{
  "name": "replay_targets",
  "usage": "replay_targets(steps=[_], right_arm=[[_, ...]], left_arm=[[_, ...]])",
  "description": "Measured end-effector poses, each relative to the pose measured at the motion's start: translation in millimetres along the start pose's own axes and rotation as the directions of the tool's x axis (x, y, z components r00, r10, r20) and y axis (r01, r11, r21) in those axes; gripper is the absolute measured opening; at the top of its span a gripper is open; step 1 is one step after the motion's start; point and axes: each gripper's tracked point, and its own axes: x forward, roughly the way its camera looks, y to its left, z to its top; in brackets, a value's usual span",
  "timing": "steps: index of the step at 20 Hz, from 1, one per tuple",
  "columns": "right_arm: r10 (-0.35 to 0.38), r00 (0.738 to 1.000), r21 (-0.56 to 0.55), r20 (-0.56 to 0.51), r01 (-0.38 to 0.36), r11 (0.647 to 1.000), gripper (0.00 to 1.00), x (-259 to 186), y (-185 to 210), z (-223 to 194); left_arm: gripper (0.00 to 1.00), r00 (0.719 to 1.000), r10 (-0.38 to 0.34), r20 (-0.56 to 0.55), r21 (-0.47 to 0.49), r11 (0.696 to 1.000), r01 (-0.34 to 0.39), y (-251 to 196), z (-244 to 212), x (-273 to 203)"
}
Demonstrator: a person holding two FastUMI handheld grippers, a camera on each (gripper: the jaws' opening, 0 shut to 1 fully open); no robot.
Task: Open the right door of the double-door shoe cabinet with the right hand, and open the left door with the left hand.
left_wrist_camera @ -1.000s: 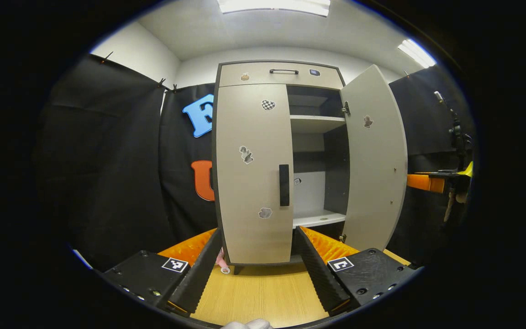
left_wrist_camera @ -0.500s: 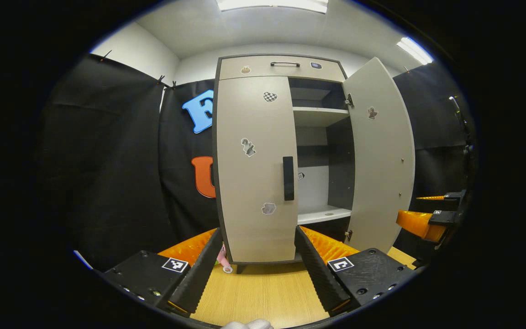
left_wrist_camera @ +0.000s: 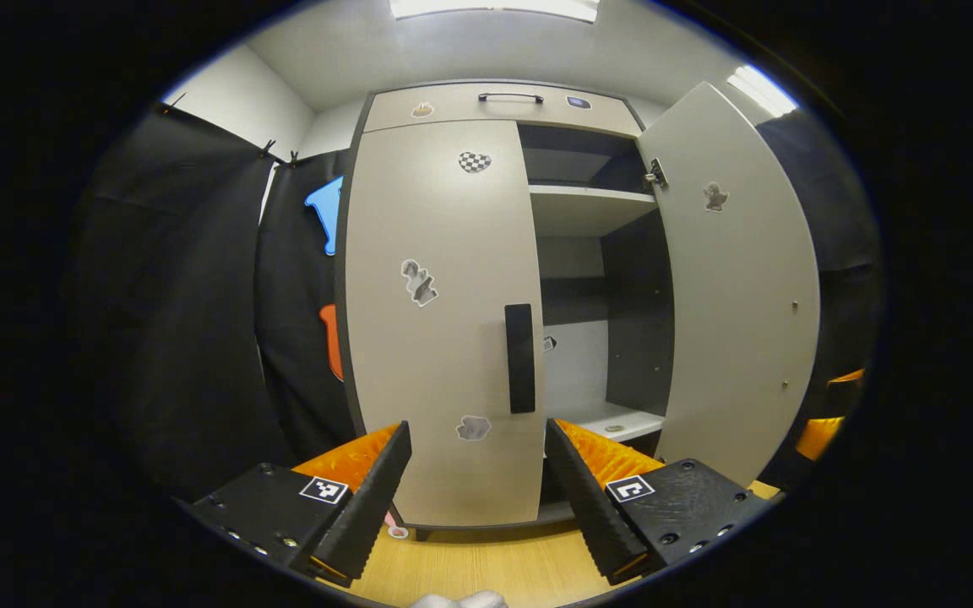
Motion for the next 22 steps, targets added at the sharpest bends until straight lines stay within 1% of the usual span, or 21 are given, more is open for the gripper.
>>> replay_targets(steps=[2,4,8,9,11,13,17,19,21,22], right_arm=[[-0.017,1.0,0.003,0.002,0.017,1.0,0.97,1.9,-4.7,3.1],[-0.042,0.999,0.0,-0.007,0.042,0.999,0.99,2.4,-12.7,2.8],[-0.09,0.996,0.002,-0.023,0.09,0.996,0.99,3.1,-28.3,0.9],[-0.098,0.995,0.005,-0.028,0.098,0.995,0.99,15.5,-25.8,-2.2],[-0.11,0.993,0.007,-0.042,0.111,0.994,0.99,15.9,-29.1,-3.9],[-0.111,0.993,0.014,-0.05,0.112,0.994,0.99,16.0,-30.9,-4.7],[-0.095,0.994,0.008,-0.052,0.096,0.995,0.99,20.0,-30.6,-4.3],[-0.082,0.995,0.007,-0.052,0.082,0.997,0.99,22.0,-28.3,-3.5],[-0.067,0.996,0.005,-0.054,0.067,0.998,0.99,23.0,-26.8,-4.0],[-0.06,0.997,0.004,-0.057,0.06,0.998,0.99,23.2,-25.4,-3.7]], left_arm=[[0.95,1.0,-0.009,0.017,-0.002,1.0,0.009,-8.6,6.3,30.4],[0.95,1.0,-0.008,0.027,0.011,1.0,0.008,-15.1,9.0,58.3],[0.96,0.999,-0.012,0.034,0.016,1.0,0.012,-23.7,12.9,109.1],[0.96,1.0,-0.013,0.025,0.005,1.0,0.013,-24.0,12.1,119.0],[0.96,1.0,-0.011,0.008,-0.008,1.0,0.011,-25.8,8.2,133.0],[0.96,1.0,-0.001,-0.001,0.003,1.0,0.001,-27.1,6.1,140.5],[0.95,1.0,0.003,-0.012,0.005,1.0,-0.003,-32.9,3.7,150.1],[0.88,1.0,0.006,-0.018,-0.003,1.0,-0.006,-34.2,2.5,154.9],[0.76,0.999,0.01,-0.053,-0.011,1.0,-0.011,-33.3,-5.0,158.2],[0.46,0.999,0.002,-0.046,-0.022,1.0,-0.003,-34.8,-2.7,158.0]])
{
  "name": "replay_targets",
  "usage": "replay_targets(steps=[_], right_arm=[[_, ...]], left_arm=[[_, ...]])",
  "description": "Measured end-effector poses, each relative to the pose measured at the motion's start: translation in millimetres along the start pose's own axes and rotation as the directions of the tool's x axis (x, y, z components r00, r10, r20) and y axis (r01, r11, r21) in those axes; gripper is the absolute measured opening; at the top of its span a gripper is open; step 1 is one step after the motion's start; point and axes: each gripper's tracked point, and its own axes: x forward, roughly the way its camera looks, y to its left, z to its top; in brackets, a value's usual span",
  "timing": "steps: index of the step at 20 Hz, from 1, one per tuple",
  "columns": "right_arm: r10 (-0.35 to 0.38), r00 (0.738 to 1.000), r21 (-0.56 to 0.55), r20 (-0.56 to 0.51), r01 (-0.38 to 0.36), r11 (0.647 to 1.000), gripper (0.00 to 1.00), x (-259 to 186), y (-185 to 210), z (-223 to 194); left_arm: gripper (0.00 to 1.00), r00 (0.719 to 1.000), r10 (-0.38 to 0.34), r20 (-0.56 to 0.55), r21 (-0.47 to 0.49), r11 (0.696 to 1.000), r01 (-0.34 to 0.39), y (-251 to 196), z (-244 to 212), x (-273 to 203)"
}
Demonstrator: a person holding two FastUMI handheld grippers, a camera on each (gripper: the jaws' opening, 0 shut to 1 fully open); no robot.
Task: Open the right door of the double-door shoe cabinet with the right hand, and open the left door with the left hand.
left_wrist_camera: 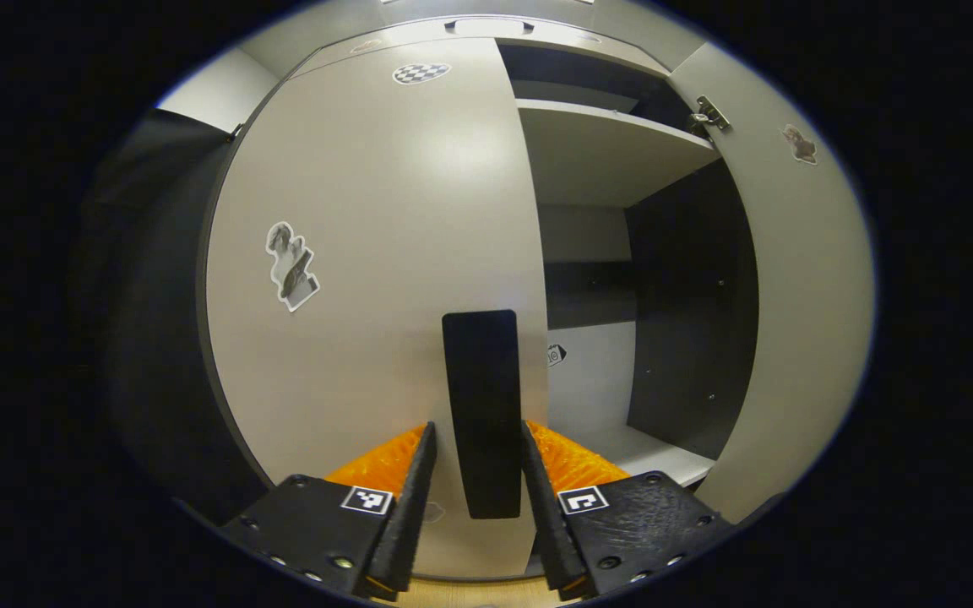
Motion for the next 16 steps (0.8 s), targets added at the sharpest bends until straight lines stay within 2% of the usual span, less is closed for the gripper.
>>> replay_targets(steps=[1,2,7,10,16], right_arm=[[0.009,1.0,0.001,0.001,-0.009,1.0,0.99,-0.2,0.6,1.2],[0.015,1.0,0.001,0.005,-0.015,1.0,0.99,0.4,1.6,2.1],[0.04,0.999,0.005,0.014,-0.04,0.999,0.99,-3.3,2.9,5.0],[0.059,0.998,0.001,0.024,-0.059,0.998,0.99,-8.9,5.9,5.0],[0.087,0.996,0.004,0.017,-0.088,0.996,0.99,-21.6,8.7,-2.8]], left_arm=[[0.52,1.0,-0.02,-0.009,-0.019,1.0,0.02,-3.1,-0.3,-0.7],[0.37,0.999,-0.028,-0.017,-0.041,0.999,0.027,-4.7,-2.2,0.1],[0.16,1.0,-0.017,0.002,-0.016,1.0,0.017,-2.1,0.0,-2.5],[0.03,1.0,-0.027,0.008,-0.038,0.999,0.027,-2.8,-0.6,-5.3],[0.03,0.999,-0.051,0.017,-0.034,0.998,0.052,-3.5,3.0,-28.7]])
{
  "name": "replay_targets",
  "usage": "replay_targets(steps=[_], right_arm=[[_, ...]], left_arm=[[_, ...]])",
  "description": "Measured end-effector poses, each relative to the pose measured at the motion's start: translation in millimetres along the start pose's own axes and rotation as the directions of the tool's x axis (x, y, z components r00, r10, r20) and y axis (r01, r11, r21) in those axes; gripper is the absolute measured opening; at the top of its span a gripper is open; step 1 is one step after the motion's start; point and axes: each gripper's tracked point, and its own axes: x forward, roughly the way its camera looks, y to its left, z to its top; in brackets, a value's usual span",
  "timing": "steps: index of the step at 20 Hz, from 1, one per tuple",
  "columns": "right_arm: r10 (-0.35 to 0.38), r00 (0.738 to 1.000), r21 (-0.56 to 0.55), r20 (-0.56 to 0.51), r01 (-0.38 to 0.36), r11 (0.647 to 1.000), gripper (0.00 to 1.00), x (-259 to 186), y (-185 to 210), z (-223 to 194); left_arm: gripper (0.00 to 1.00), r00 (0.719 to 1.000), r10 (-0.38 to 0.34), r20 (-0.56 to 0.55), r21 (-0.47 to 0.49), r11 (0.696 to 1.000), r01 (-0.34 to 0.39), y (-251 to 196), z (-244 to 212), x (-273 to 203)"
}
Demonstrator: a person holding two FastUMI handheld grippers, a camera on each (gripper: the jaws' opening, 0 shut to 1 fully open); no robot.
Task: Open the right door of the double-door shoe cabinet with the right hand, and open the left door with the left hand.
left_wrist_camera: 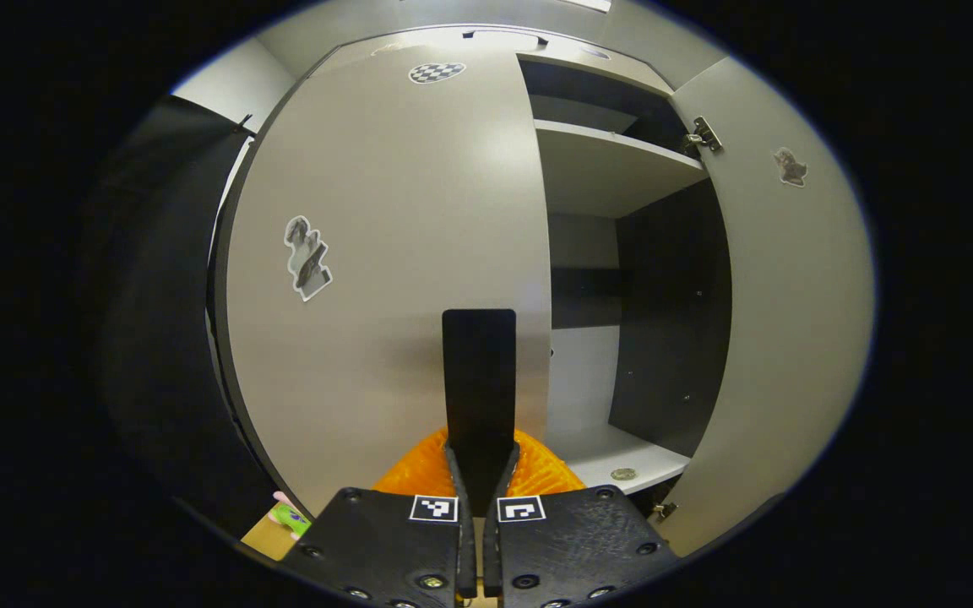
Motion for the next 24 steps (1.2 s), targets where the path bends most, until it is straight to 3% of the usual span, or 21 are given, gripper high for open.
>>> replay_targets(steps=[15,24], right_arm=[[0.077,0.997,0.0,-0.012,-0.077,0.997,0.99,-13.6,35.9,-13.3],[0.117,0.993,0.003,-0.021,-0.117,0.993,0.99,-25.4,59.6,-15.8]], left_arm=[[0.03,0.998,-0.056,-0.017,-0.025,0.998,0.055,31.8,-0.8,-81.0],[0.02,1.0,-0.024,-0.008,-0.018,1.0,0.024,72.9,-3.1,-124.6]])
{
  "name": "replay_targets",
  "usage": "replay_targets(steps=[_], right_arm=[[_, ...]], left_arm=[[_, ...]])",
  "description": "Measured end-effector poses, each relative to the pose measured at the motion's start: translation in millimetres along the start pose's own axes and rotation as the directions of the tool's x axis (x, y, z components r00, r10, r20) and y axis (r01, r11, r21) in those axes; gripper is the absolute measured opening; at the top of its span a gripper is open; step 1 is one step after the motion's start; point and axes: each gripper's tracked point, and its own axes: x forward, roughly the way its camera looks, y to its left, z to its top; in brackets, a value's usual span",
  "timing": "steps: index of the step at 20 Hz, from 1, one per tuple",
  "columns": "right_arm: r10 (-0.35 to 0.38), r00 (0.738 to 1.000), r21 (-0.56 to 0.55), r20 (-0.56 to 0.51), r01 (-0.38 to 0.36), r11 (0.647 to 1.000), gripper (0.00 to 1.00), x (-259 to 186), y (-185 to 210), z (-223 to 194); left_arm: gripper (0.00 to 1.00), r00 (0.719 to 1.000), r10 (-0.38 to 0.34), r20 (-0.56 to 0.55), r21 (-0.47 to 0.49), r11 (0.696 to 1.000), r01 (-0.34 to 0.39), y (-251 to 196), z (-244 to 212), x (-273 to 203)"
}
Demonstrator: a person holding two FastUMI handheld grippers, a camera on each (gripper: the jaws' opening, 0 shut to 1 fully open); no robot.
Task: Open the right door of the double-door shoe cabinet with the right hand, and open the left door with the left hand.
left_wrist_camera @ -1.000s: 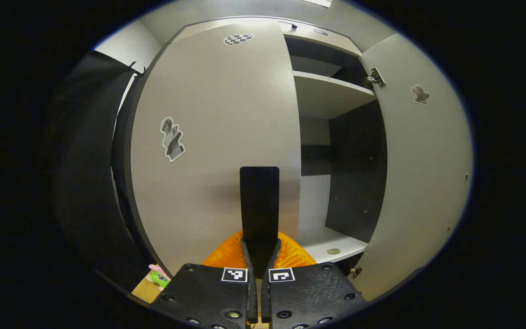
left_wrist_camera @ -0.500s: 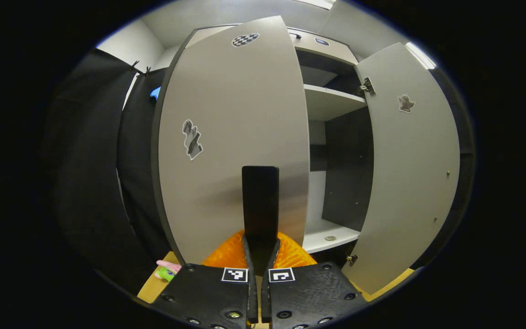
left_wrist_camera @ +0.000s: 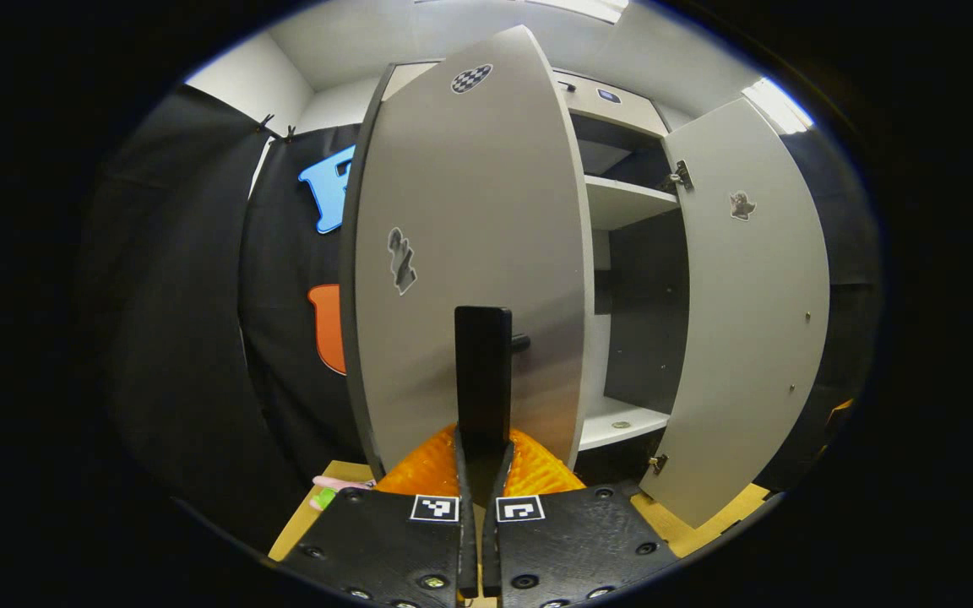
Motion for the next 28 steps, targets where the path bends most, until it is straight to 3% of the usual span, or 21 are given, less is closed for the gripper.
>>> replay_targets(steps=[12,13,14,17,22,23,24,28], right_arm=[[0.064,0.998,-0.005,-0.007,-0.064,0.998,0.99,6.3,38.8,-7.7],[0.066,0.998,-0.005,-0.007,-0.066,0.998,0.99,7.0,40.7,-7.9],[0.068,0.998,-0.004,-0.008,-0.068,0.998,0.99,6.7,42.4,-8.5],[0.075,0.997,0.003,-0.005,-0.075,0.997,0.99,9.2,46.2,-7.8],[0.079,0.997,0.006,-0.006,-0.079,0.997,0.99,13.9,50.1,-7.9],[0.079,0.997,0.005,-0.008,-0.079,0.997,0.99,14.5,50.7,-8.7],[0.081,0.997,0.005,-0.01,-0.081,0.997,0.99,15.7,51.3,-9.0],[0.082,0.997,0.001,-0.017,-0.082,0.997,0.99,19.1,54.5,-9.8]], left_arm=[[0.0,0.994,0.11,0.024,0.029,0.993,-0.111,77.5,-5.9,-37.3],[0.08,0.994,0.112,0.021,0.021,0.993,-0.112,84.2,-6.1,-37.2],[0.0,0.993,0.115,0.022,0.016,0.993,-0.115,91.5,-6.5,-39.4],[0.0,0.99,0.138,0.019,0.016,0.99,-0.139,114.5,-6.7,-42.5],[0.0,0.995,0.095,0.038,-0.034,0.995,-0.094,143.4,-7.4,-44.0],[0.07,0.997,0.072,0.04,-0.042,0.997,-0.07,142.7,-7.3,-44.7],[0.0,0.997,0.055,0.048,-0.035,0.998,-0.053,141.0,-7.5,-44.2],[0.0,0.997,0.058,0.042,-0.005,0.998,-0.057,143.6,-11.7,-41.9]])
